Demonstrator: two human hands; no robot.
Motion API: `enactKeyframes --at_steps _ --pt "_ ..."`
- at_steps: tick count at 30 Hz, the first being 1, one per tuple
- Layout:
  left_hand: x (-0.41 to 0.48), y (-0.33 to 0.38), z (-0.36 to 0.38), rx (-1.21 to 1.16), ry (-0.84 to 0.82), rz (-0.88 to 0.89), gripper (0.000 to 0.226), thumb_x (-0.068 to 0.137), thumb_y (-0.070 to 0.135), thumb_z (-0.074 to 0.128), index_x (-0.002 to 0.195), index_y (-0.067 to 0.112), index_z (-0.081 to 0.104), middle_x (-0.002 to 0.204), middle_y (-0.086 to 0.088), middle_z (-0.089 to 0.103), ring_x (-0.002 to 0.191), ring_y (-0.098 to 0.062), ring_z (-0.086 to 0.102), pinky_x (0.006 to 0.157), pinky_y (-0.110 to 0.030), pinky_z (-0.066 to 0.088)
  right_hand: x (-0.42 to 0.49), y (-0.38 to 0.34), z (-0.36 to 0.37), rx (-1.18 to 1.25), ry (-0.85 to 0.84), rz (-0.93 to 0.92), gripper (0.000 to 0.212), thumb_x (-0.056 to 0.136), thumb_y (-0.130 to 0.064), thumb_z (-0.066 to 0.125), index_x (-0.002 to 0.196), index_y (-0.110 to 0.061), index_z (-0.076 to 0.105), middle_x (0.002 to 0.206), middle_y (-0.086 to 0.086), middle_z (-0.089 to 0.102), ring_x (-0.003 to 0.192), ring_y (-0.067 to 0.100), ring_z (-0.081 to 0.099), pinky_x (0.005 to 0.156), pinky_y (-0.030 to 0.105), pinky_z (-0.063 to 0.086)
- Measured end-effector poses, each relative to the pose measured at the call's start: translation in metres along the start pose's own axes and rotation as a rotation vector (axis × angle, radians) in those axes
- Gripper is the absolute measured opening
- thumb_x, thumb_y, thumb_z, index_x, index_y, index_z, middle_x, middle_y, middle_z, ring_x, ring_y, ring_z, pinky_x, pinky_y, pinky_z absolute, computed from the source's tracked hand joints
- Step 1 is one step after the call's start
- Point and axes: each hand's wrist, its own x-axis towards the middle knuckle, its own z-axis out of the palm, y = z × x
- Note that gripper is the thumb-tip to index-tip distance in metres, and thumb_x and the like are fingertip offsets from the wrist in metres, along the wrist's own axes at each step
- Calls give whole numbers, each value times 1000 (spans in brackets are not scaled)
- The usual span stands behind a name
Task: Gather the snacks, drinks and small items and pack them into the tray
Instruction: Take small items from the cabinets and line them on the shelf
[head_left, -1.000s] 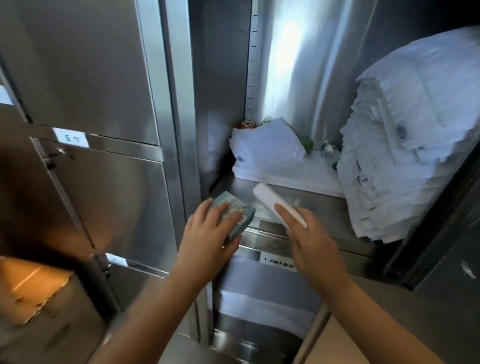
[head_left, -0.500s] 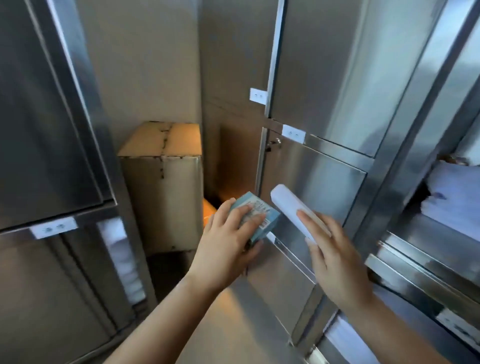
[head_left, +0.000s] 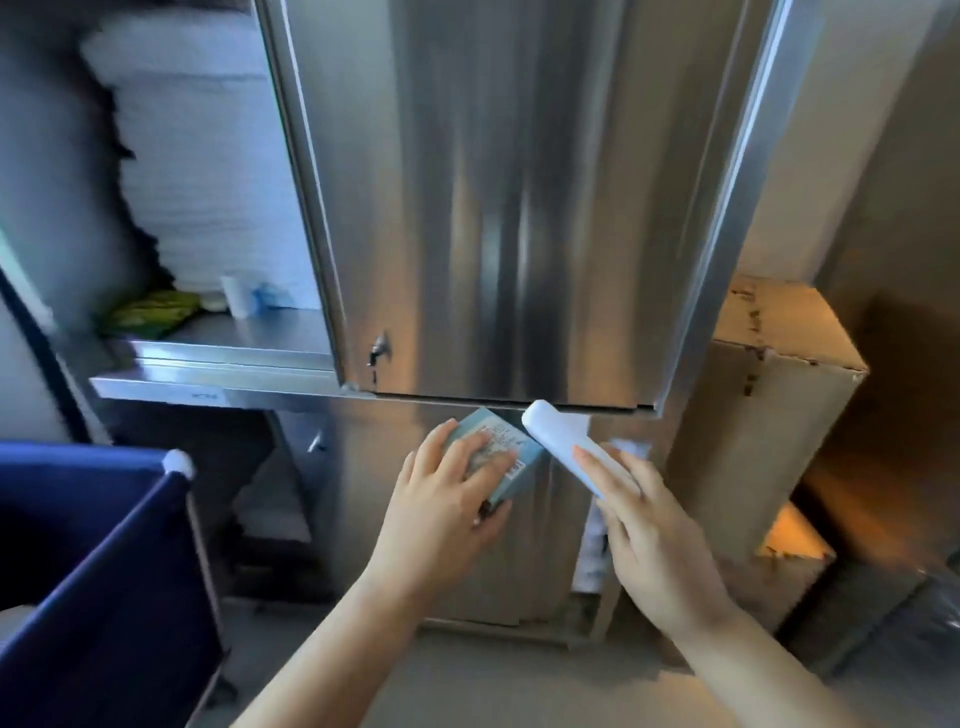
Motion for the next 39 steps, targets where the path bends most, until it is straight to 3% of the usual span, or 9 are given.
enactKeyframes --at_steps 3,7,11,15,18,22,26,31,39 --pt "-21 -68 -26 81 11 -87 47 65 27 82 109 19 71 117 -9 64 115 -39 54 85 -52 51 39 -42 60 97 -25 -58 69 82 2 65 141 -25 41 129 7 53 113 22 58 78 32 56" --pt "-46 -137 -50 176 35 -170 47 62 28 85 106 19 72 114 -7 65 113 -38 57 82 -50 52 81 -88 123 217 -83 -110 62 84 -2 63 139 -26 45 128 4 53 116 18 54 80 25 48" --pt "-64 -194 -52 236 31 -270 47 62 29 86 106 19 73 114 -7 66 114 -38 56 80 -53 53 114 -113 178 314 -148 -150 61 84 0 63 138 -25 49 127 4 54 111 23 59 75 34 55" --pt "-71 -247 -40 247 17 -343 43 69 30 81 110 21 71 117 -6 64 118 -37 53 79 -54 52 147 -124 232 375 -205 -192 66 83 1 65 140 -26 45 127 1 52 107 19 58 73 29 53" --pt "-62 -288 -30 297 5 -349 44 69 31 79 111 24 69 116 -3 63 118 -36 52 88 -50 50 181 -123 273 395 -224 -229 71 80 5 67 140 -26 44 123 -2 51 104 13 54 75 14 42" --pt "-36 -338 -15 319 -30 -397 46 67 30 82 111 23 70 115 -3 63 116 -36 54 85 -51 51 231 -118 321 385 -267 -268 78 77 2 70 141 -31 41 121 -6 47 99 11 54 70 18 46" --pt "-5 -385 -1 329 -62 -437 46 66 30 83 110 23 70 114 -3 64 115 -35 55 80 -51 53 280 -115 365 425 -281 -237 79 83 -2 65 144 -38 32 124 -3 51 97 19 63 62 31 53" --pt "26 -442 15 349 -57 -424 46 63 29 84 107 22 72 111 -5 65 113 -36 56 83 -48 53 332 -123 409 461 -237 -205 78 86 0 62 143 -41 28 122 2 52 97 22 63 71 38 56" --pt "58 -543 58 247 -61 -359 43 73 37 76 114 27 67 118 -2 61 121 -34 51 89 -47 50 390 -124 469 384 -182 -63 76 83 3 64 141 -38 36 117 -2 54 86 20 67 62 24 50"
